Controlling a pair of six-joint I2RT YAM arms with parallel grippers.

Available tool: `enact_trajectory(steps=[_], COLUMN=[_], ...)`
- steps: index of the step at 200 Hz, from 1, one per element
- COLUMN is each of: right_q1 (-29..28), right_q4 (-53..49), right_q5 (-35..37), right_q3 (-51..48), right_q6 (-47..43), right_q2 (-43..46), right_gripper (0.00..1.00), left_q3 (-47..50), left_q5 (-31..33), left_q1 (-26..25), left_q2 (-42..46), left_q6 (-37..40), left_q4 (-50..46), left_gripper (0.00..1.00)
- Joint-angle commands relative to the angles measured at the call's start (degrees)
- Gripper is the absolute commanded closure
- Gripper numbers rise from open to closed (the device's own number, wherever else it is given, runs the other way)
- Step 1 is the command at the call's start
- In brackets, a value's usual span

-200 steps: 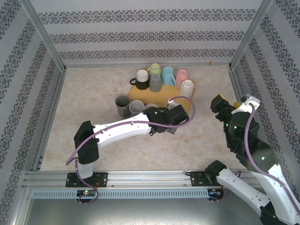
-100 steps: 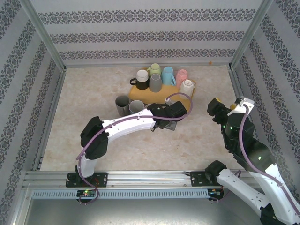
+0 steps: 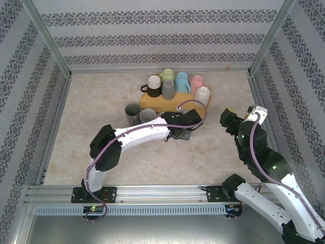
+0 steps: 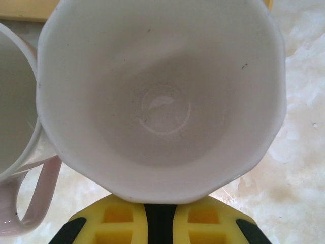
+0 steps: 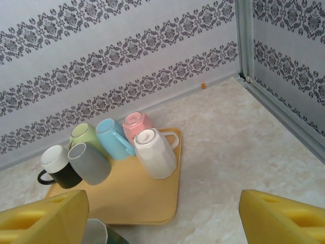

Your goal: Turn the mug right side up

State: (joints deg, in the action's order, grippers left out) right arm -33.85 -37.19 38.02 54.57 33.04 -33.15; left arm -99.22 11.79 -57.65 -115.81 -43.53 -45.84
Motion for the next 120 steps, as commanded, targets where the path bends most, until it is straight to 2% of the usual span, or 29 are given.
enact_trajectory(steps=[1,51,64,96,120], right_q1=[0.6,0.6,0.6,0.6,0.7], right_q4=[1.3,2.1,2.2,3.0,3.1], right_q5=[-0.6,-1.3,-1.4,-2.6,-2.8], right_q3=[-0.7,-1.7,-1.8,-2.4,-2.4], right_q6=[0.6,0.4,0.4,0.1,0.1], right_q2=[-0.5,-0.5,-0.5,-0.6,-0.7], right_gripper=[0.22,0.22,0.22,0.23,0.23], left_q3=[-1.8,-0.6,-0.7,-0.6,0.0], left_q5=[1.9,2.4,2.4,2.7,2.5], left_q1=[0.3,0.3,0.3,0.3,0.3], left_q2=[-0.5,-0.9,-1.1,-1.5,-1.3], left_q6=[-1.4,-1.4,-1.5,-1.7,-2.3], left_q4=[2.3,3.3,3.3,3.1,3.1], left_gripper=[0.99,0.97,0.93,0.76,0.72])
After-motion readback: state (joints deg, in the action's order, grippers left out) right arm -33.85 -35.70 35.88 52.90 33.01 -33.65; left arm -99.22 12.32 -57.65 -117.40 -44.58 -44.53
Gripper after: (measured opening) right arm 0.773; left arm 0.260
